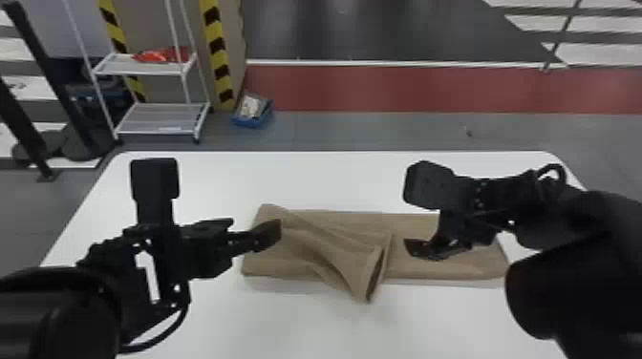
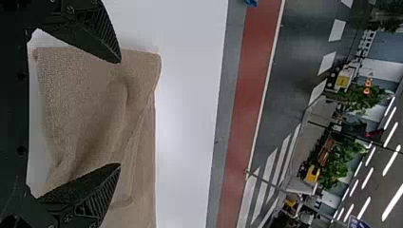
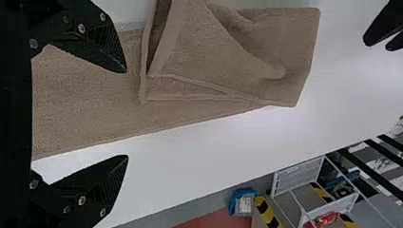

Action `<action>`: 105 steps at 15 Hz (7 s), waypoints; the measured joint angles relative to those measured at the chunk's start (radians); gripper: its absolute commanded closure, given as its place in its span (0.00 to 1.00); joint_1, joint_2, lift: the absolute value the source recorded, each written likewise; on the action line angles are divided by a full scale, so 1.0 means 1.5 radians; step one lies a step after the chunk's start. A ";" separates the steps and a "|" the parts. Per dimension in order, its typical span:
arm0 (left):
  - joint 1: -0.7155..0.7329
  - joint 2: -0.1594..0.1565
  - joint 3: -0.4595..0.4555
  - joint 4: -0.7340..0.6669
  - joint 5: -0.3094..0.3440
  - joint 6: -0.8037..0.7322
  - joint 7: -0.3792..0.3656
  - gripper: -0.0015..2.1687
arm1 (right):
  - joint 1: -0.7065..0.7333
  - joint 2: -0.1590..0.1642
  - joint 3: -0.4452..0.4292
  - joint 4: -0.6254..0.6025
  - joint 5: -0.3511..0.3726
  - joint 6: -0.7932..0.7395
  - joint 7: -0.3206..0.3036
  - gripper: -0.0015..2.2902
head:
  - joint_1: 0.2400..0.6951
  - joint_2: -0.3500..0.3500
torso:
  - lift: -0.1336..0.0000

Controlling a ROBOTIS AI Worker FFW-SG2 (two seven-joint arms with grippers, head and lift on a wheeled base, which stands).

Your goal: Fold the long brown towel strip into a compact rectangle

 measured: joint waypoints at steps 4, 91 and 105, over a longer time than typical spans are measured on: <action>0.013 0.000 -0.004 -0.004 -0.001 0.002 0.000 0.06 | -0.003 0.029 0.033 0.050 0.042 -0.029 0.008 0.18 | 1.00 0.50 | 0.07; -0.047 0.000 -0.075 0.132 -0.104 -0.143 -0.052 0.12 | -0.028 0.229 -0.202 0.195 -0.576 0.377 -0.437 0.15 | 1.00 0.50 | 0.07; -0.028 0.000 -0.081 0.121 -0.100 -0.142 -0.060 0.12 | -0.034 0.229 -0.188 0.200 -0.576 0.368 -0.430 0.22 | 1.00 0.50 | 0.07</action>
